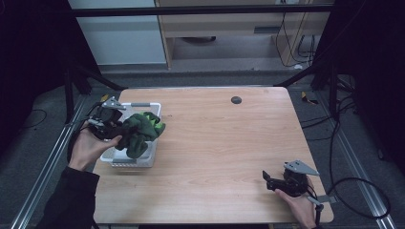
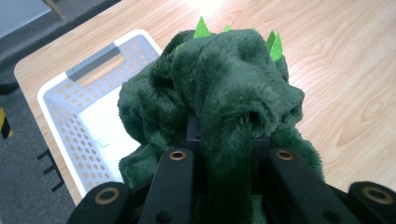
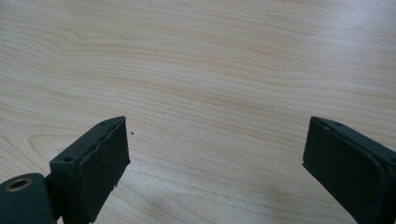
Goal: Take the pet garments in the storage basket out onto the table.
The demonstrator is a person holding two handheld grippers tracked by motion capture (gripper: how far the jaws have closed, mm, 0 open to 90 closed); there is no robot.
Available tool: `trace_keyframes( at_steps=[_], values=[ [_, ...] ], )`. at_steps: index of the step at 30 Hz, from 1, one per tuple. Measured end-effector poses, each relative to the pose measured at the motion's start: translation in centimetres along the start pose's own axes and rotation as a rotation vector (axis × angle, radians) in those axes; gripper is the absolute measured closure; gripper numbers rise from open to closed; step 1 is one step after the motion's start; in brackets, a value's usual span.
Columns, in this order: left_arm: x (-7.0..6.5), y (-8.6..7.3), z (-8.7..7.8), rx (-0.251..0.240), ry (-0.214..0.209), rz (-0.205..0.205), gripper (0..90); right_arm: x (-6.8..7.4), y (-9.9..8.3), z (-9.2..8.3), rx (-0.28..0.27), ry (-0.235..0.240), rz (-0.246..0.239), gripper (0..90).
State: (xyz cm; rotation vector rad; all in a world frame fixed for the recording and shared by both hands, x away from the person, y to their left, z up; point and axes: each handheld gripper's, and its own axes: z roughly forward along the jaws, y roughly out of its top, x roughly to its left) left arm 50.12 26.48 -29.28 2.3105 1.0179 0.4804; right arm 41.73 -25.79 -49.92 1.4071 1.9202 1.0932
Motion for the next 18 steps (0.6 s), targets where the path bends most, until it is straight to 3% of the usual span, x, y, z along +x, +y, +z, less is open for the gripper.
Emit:
trace_keyframes(
  at_steps=[4, 18],
  values=[
    [-0.9, 0.7, -0.3, 0.005, -0.016, 0.038, 77.9, 0.0, 0.0, 0.0, -0.001, -0.001, -0.001, 7.1],
    [-3.5, 2.3, 0.3, 0.011, -0.067, 0.1, 77.7, -0.1, 0.0, 0.0, -0.01, -0.01, -0.005, 6.8]
  ],
)
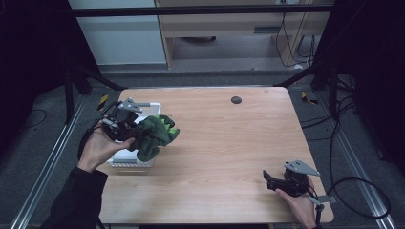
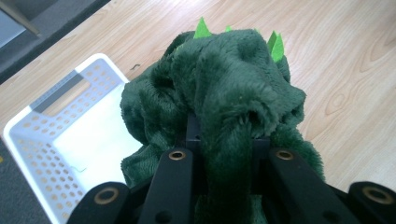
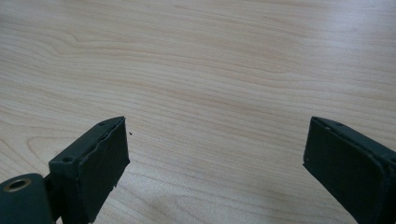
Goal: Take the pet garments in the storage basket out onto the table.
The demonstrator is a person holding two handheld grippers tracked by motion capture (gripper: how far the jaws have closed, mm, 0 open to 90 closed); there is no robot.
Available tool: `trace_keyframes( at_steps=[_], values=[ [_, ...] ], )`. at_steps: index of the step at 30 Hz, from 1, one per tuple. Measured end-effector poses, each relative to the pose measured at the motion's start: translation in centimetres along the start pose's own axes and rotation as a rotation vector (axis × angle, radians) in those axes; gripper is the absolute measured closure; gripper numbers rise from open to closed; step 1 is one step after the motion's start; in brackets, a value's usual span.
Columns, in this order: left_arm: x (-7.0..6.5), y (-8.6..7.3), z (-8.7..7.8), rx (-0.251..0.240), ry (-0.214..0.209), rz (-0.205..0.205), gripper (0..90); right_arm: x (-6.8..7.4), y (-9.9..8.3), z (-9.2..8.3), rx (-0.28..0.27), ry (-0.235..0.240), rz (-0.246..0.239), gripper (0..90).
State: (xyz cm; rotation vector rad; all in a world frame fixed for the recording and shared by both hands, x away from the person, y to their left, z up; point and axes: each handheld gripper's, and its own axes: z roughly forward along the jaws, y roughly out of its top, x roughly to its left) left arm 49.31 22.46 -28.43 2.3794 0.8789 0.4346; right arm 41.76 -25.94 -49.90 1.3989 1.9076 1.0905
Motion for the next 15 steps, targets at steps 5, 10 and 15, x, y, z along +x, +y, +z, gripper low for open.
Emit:
trace_keyframes(
  at_steps=[5, 10, 15],
  values=[
    [-1.1, 0.9, 0.6, 0.006, -0.019, 0.032, 77.7, 0.0, 0.0, -0.1, -0.005, 0.0, 0.001, 6.5],
    [-2.1, 1.9, 1.5, 0.024, -0.034, 0.072, 77.7, 0.0, 0.0, -0.1, -0.008, -0.002, -0.002, 6.4],
    [-2.8, 2.6, 2.3, 0.034, -0.05, 0.095, 77.7, 0.0, 0.0, -0.2, -0.017, -0.006, -0.002, 6.2]
  ],
)
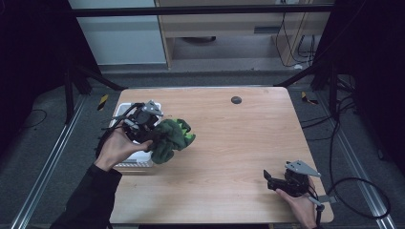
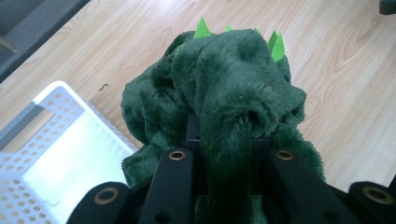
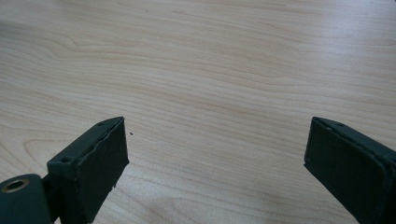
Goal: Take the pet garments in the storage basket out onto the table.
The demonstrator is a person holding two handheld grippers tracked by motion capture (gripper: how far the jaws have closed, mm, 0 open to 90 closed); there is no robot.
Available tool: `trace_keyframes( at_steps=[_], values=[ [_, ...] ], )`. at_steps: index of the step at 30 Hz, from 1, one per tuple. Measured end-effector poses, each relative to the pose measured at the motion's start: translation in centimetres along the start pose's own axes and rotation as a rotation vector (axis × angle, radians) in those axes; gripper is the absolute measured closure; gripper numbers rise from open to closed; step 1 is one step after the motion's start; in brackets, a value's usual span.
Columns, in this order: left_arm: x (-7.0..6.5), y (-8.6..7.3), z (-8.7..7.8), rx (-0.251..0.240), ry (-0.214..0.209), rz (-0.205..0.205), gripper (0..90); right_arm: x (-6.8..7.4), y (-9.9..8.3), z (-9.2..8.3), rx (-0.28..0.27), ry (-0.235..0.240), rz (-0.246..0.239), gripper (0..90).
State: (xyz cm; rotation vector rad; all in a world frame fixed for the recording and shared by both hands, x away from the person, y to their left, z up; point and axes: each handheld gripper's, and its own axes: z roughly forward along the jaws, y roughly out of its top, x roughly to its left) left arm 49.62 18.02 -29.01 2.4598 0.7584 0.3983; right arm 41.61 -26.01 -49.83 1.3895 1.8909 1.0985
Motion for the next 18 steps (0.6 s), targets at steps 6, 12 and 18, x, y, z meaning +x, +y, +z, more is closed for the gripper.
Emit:
trace_keyframes(
  at_steps=[6, 12, 18],
  values=[
    [-0.8, 0.7, 0.8, 0.027, -0.013, 0.033, 77.7, -0.1, 0.0, 0.0, -0.006, -0.006, -0.012, 6.1],
    [-1.4, 1.2, 1.9, 0.042, -0.032, 0.058, 77.6, -0.1, 0.0, -0.1, -0.01, -0.008, -0.007, 6.1],
    [-1.8, 1.9, 3.3, 0.055, -0.058, 0.08, 77.6, -0.1, 0.0, -0.1, -0.015, -0.011, -0.009, 6.1]
  ],
)
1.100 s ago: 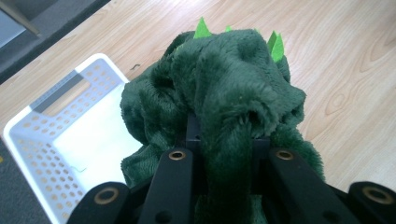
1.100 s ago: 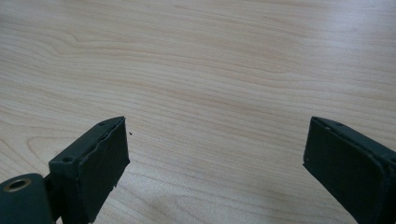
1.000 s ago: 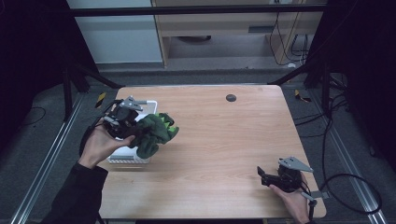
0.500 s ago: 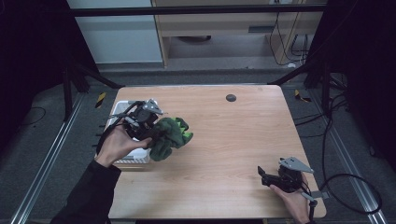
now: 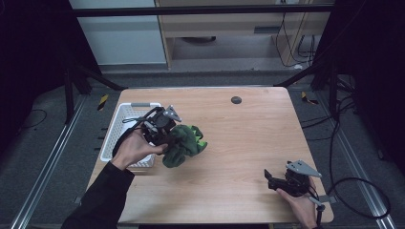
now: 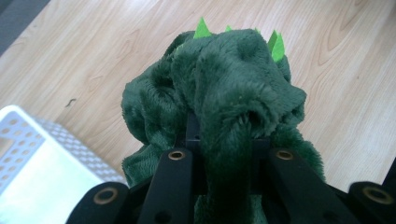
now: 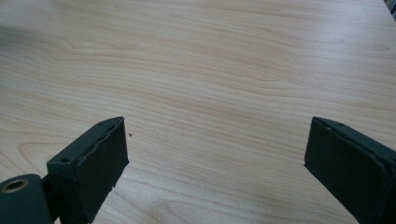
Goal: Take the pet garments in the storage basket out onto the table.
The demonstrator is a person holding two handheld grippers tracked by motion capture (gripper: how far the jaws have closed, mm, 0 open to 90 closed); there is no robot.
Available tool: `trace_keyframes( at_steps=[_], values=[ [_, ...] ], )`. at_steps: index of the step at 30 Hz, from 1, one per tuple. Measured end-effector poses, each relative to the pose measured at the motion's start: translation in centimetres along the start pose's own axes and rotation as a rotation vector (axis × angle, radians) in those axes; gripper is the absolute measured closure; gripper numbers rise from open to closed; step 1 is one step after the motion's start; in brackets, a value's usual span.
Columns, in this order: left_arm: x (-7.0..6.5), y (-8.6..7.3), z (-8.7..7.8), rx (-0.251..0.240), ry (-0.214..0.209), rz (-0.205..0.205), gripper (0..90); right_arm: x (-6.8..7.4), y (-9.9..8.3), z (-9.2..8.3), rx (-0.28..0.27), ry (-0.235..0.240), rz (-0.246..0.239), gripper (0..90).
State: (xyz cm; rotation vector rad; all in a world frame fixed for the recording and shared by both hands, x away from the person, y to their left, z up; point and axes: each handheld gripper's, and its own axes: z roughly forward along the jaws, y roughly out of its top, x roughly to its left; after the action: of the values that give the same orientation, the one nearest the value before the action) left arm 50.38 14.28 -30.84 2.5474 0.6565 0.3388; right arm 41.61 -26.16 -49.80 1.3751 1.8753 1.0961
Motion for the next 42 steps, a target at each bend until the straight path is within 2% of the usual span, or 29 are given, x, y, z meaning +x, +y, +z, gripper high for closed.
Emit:
trace_keyframes(
  at_steps=[10, 23, 42],
  values=[
    [-0.7, 1.2, 2.0, 0.007, -0.033, 0.032, 77.4, 0.0, 0.0, 0.0, -0.007, -0.005, -0.005, 6.1],
    [-1.9, 2.4, 4.5, 0.044, -0.075, 0.098, 77.3, -0.2, 0.0, -0.1, -0.019, -0.013, -0.009, 6.2],
    [-2.9, 2.7, 8.3, 0.083, -0.14, 0.13, 76.8, -0.2, 0.0, -0.1, -0.017, -0.011, -0.008, 6.4]
  ],
)
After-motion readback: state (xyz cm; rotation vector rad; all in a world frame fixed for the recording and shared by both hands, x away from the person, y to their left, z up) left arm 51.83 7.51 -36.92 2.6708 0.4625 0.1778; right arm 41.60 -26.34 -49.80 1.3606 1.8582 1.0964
